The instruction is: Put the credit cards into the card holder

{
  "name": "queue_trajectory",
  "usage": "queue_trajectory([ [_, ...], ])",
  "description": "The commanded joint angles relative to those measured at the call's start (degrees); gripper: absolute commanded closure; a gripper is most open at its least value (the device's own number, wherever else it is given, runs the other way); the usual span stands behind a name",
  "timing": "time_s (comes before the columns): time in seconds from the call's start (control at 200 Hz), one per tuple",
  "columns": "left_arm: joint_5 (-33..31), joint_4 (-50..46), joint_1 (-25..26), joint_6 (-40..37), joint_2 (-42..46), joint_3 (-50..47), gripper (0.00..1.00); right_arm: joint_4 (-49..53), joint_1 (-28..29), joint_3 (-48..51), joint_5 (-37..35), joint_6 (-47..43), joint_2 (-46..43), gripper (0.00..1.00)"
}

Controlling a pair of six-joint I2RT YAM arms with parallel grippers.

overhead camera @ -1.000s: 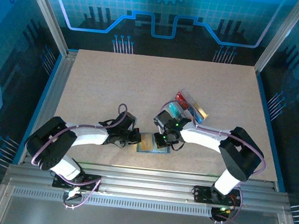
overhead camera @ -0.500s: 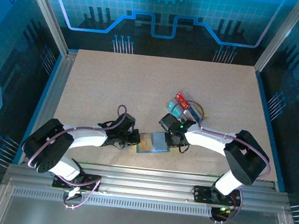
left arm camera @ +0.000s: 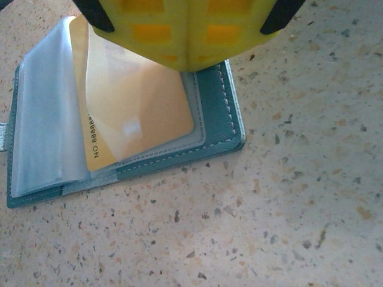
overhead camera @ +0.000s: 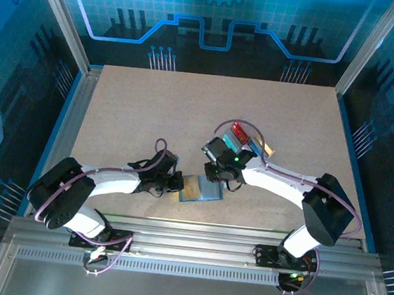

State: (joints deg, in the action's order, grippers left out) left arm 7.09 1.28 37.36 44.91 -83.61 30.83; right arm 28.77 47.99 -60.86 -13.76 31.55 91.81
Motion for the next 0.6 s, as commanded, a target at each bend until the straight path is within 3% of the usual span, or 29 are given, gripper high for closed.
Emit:
queue_trajectory([
  [0.0,-1.0,-6.3,0.3,-1.1,-0.1,-2.6,1.0,-2.5,0.5,-2.9,6.9,-4.3,4.3,0.66],
  [0.19,-0.9,-5.9,0.3,-0.8,0.2,-3.1,1.0,0.0,0.4,-7.2,7.1,-5.1,10.6,0.68],
  [0.395,-1.0,-5.9,0.3,-1.0,0.0,-3.2,1.0,3.3,0.2,-5.7,1.6,-4.8,11.3,0.67],
  [0.595,-1.0,-5.6,0.3,-1.0,-0.6,-3.5,1.0,3.4,0.2,-4.3,1.7,-4.6,12.4,0.67],
])
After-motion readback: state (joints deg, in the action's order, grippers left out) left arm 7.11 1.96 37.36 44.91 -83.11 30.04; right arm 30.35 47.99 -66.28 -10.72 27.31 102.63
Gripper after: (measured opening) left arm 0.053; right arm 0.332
